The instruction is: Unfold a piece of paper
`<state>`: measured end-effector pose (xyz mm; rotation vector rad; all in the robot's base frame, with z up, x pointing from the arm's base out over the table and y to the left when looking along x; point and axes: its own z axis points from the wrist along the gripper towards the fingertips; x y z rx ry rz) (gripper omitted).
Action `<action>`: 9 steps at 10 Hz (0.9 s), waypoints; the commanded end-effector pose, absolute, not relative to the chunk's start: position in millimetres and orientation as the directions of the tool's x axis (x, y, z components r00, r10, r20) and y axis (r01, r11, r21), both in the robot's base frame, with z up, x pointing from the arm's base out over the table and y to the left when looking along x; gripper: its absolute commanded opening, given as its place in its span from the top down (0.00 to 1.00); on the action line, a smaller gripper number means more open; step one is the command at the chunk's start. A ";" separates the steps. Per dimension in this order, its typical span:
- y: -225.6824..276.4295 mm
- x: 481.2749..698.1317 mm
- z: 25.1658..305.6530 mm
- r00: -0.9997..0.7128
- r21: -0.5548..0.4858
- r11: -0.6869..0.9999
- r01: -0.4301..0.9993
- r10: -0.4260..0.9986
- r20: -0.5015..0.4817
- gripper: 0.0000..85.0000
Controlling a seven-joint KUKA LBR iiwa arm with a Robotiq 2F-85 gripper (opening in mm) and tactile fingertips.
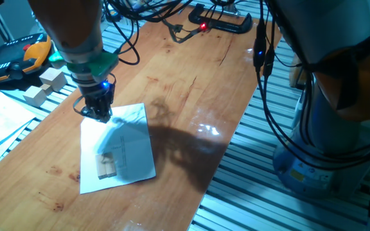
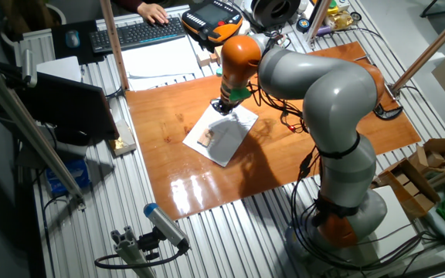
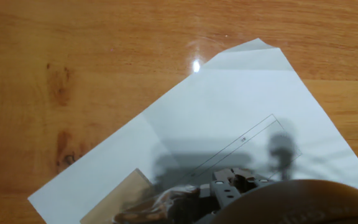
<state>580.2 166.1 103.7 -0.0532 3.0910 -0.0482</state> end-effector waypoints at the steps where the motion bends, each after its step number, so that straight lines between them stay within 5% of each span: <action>1: 166.3 580.2 103.7 -0.998 -0.041 0.999 -0.020 -0.022 -0.050 0.98; 9: 150.5 577.8 114.0 -0.995 0.033 0.999 0.004 0.007 -0.097 0.98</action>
